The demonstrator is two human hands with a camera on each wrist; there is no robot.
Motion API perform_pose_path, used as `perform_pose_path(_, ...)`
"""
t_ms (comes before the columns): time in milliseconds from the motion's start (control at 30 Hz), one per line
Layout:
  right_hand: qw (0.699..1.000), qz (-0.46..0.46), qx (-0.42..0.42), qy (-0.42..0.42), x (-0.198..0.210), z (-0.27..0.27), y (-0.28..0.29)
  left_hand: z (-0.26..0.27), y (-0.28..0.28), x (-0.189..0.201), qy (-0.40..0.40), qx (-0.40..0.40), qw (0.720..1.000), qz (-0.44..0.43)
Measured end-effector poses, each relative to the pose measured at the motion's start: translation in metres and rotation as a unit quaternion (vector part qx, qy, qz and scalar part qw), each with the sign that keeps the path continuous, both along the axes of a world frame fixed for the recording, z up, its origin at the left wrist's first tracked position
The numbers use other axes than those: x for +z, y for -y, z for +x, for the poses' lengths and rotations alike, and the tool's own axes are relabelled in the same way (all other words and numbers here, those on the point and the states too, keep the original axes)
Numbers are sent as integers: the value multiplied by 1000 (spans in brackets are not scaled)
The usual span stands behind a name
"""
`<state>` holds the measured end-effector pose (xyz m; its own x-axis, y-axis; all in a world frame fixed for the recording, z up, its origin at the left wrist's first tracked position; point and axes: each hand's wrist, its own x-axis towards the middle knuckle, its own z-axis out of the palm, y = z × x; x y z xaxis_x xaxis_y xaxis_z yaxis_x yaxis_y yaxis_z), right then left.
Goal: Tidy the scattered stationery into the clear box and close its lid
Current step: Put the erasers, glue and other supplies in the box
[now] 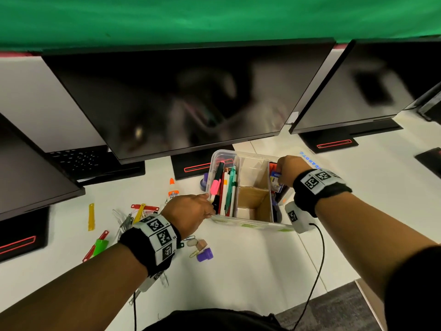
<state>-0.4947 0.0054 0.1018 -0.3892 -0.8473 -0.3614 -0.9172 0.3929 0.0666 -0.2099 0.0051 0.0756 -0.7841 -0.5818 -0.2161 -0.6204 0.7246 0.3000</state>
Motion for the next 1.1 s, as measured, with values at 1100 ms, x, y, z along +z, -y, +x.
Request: perform_pose_path(1100, 981, 77, 77, 161, -105, 263, 53, 170, 16, -80, 79, 182, 977, 83)
